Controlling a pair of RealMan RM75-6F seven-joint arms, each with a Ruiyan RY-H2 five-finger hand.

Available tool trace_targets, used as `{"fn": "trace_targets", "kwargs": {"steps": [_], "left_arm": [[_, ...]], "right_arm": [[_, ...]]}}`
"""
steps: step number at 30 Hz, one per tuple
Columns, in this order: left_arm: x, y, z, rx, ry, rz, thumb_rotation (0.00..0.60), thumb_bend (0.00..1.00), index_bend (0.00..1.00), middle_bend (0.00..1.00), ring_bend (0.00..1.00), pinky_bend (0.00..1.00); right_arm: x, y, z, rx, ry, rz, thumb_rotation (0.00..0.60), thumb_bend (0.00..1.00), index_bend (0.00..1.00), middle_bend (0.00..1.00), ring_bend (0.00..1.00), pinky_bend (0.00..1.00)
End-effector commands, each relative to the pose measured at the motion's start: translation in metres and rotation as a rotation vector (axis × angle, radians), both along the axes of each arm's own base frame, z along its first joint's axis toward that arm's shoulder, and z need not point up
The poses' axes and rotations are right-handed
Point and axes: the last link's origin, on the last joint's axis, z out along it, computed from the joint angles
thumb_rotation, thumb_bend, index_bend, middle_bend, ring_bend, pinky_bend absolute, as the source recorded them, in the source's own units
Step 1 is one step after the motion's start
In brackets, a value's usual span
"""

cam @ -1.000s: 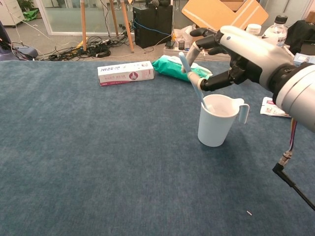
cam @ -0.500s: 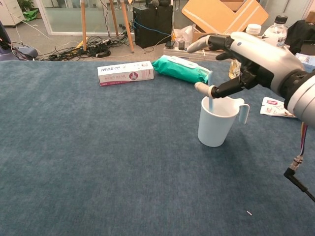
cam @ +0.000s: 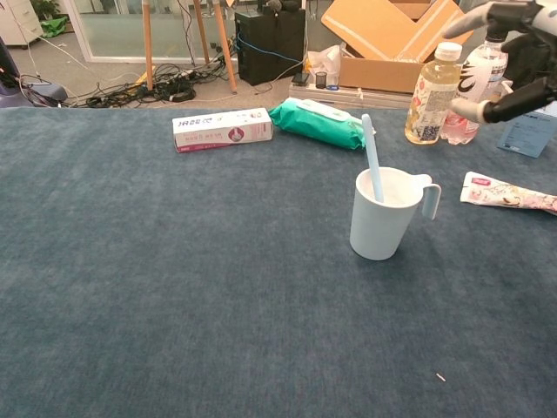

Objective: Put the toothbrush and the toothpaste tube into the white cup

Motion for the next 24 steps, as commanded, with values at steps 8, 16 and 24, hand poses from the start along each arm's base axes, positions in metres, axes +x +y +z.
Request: {"fn": "trace_targets", "kwargs": {"steps": [8, 16, 24], "left_arm": [[0.004, 0.002, -0.002, -0.006, 0.008, -0.006, 0.6, 0.15, 0.63, 0.27, 0.21, 0.11], [0.005, 0.002, -0.002, -0.008, 0.006, -0.006, 0.6, 0.15, 0.63, 0.27, 0.21, 0.11], [0.003, 0.0, -0.002, -0.007, 0.0, 0.004, 0.6, 0.15, 0.64, 0.27, 0.21, 0.11]], "right_arm": [[-0.065, -0.008, 0.029, -0.034, 0.241, -0.279, 0.6, 0.21, 0.27, 0.02, 0.0, 0.11], [-0.095, -0.026, 0.017, 0.025, 0.341, -0.399, 0.6, 0.21, 0.29, 0.0, 0.0, 0.11], [-0.105, -0.053, 0.008, 0.072, 0.385, -0.469, 0.6, 0.22, 0.3, 0.0, 0.0, 0.11]]}}
